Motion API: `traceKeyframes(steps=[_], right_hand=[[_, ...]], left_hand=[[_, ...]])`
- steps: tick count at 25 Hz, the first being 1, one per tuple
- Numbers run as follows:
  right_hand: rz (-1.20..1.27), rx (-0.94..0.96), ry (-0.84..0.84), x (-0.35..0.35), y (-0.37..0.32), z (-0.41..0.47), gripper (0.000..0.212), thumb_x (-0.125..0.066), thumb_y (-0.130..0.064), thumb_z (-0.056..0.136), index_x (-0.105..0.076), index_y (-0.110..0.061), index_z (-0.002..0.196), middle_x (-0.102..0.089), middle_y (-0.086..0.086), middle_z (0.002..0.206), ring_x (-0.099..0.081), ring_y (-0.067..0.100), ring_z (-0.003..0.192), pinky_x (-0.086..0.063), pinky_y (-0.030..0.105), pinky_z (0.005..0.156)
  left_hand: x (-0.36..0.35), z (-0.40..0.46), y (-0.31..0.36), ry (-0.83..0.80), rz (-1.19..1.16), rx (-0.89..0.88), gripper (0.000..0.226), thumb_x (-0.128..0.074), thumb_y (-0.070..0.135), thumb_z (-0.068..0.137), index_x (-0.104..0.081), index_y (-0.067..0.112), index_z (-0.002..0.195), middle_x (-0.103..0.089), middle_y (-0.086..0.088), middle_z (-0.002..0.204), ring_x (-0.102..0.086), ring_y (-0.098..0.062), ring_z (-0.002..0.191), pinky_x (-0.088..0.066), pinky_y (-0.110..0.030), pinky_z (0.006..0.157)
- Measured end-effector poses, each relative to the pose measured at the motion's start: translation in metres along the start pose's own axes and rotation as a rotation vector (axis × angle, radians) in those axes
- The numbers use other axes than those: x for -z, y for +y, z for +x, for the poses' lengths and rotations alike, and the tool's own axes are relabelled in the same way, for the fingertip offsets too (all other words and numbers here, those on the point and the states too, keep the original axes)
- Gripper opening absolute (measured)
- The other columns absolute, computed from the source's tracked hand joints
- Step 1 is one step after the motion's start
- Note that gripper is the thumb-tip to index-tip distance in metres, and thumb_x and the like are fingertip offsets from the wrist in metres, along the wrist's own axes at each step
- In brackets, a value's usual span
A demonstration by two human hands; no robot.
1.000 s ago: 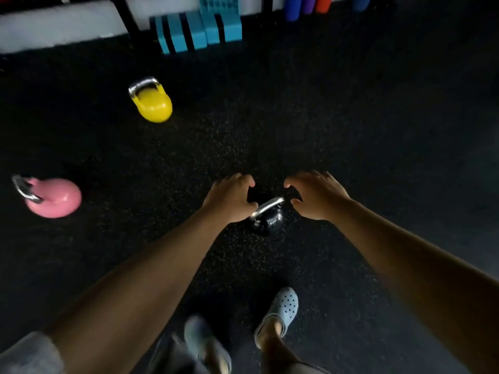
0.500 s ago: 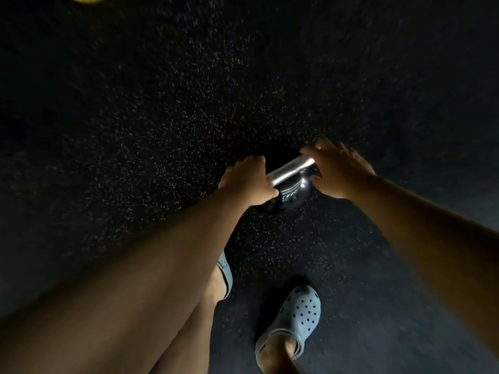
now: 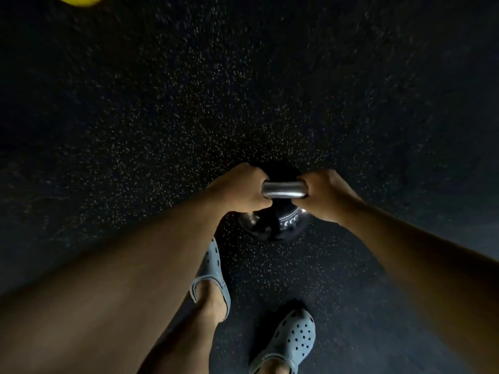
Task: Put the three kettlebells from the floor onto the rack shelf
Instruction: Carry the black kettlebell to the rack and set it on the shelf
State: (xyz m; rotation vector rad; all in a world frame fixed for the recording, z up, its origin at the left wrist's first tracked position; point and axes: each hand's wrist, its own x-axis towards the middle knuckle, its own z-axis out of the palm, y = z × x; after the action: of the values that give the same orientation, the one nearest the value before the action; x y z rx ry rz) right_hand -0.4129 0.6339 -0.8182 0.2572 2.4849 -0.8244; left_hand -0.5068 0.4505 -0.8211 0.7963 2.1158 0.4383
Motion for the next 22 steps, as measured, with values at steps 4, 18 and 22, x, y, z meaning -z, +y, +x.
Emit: traceKeyframes(steps=[4, 18, 22], right_hand=[[0.013, 0.033, 0.047, 0.077, -0.055, 0.018, 0.009, -0.072, -0.024, 0.074, -0.065, -0.024, 0.079, -0.053, -0.014, 0.056, -0.052, -0.003, 0.047, -0.033, 0.009, 0.034], [-0.175, 0.278, 0.392, 0.376, -0.301, 0.21, 0.028, -0.066, -0.023, 0.069, -0.046, -0.028, 0.052, -0.05, -0.013, 0.05, -0.053, 0.011, 0.048, -0.036, 0.019, 0.048], [-0.184, 0.345, 0.437, 0.436, -0.358, 0.303, 0.021, -0.063, -0.023, 0.071, -0.048, -0.025, 0.057, -0.064, -0.004, 0.058, -0.06, 0.016, 0.052, -0.042, 0.022, 0.051]], left_hand=[[0.09, -0.008, 0.014, 0.072, 0.01, 0.015, 0.029, -0.072, 0.031, 0.071, -0.049, 0.032, 0.054, -0.058, 0.009, 0.053, -0.056, -0.005, 0.046, -0.036, -0.021, 0.043], [0.49, 0.011, -0.011, 0.647, 0.131, -0.147, 0.01, -0.067, 0.031, 0.074, -0.059, 0.032, 0.068, -0.06, 0.01, 0.06, -0.062, -0.012, 0.056, -0.032, -0.019, 0.043], [0.598, 0.046, -0.047, 0.779, 0.287, -0.11, 0.016, -0.06, 0.032, 0.074, -0.058, 0.025, 0.087, -0.071, -0.005, 0.074, -0.067, -0.032, 0.066, -0.041, -0.026, 0.051]])
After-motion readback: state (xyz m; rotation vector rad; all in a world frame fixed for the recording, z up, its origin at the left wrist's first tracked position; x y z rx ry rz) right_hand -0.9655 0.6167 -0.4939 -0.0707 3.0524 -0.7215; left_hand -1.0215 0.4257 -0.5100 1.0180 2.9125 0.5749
